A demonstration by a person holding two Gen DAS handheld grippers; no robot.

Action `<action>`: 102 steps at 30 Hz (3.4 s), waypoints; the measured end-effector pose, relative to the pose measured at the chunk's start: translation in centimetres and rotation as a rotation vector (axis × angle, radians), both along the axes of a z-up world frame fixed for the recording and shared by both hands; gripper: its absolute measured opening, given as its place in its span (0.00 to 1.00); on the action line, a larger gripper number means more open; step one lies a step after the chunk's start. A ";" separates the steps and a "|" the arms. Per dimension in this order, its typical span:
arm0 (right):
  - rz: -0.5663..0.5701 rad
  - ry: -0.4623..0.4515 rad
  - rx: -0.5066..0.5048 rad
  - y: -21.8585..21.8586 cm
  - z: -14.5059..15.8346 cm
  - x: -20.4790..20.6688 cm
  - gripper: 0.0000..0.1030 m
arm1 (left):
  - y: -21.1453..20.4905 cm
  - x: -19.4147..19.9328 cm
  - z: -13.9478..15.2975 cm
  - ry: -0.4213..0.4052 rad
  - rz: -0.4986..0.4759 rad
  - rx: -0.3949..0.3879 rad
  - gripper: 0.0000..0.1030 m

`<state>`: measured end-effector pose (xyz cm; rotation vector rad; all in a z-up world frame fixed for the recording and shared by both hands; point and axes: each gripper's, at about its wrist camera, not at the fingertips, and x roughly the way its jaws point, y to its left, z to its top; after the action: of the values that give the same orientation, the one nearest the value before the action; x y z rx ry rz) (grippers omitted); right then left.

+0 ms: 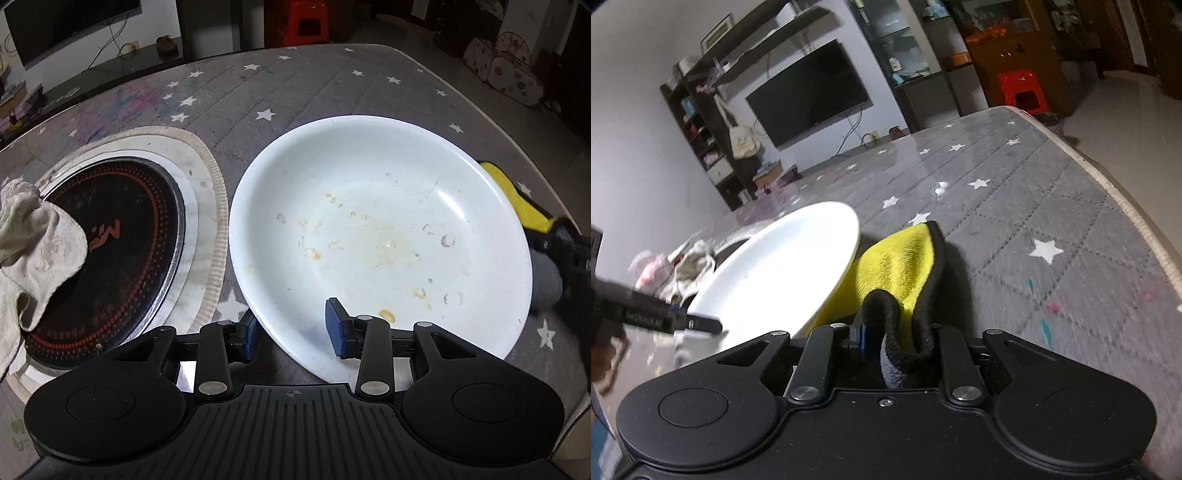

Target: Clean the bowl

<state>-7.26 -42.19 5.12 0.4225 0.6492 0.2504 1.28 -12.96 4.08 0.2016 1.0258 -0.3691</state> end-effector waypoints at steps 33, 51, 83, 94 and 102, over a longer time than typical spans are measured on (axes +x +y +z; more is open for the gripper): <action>-0.125 -0.004 -0.014 -0.2 -0.4 0.5 0.14 | -1.8 0.5 0.0 -0.046 0.025 0.046 0.43; -0.141 -0.015 -0.035 1.0 -0.1 -5.8 0.14 | -1.2 -3.0 0.7 -0.015 0.116 -0.074 0.32; -0.176 -0.009 0.075 -1.6 -0.1 3.2 0.19 | -2.8 0.7 0.5 -0.070 -0.047 0.053 0.37; -0.161 -0.071 -0.042 -1.4 2.3 -1.4 0.49 | -2.1 -1.6 1.7 -0.022 0.099 -0.052 0.38; -0.161 -0.054 -0.046 -1.7 2.6 -3.6 0.61 | -2.3 -3.1 1.5 0.012 0.143 -0.115 0.41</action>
<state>-10.87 -43.90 7.76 0.4199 0.5636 0.0939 -1.79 -15.25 5.62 0.0226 1.0213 -0.2986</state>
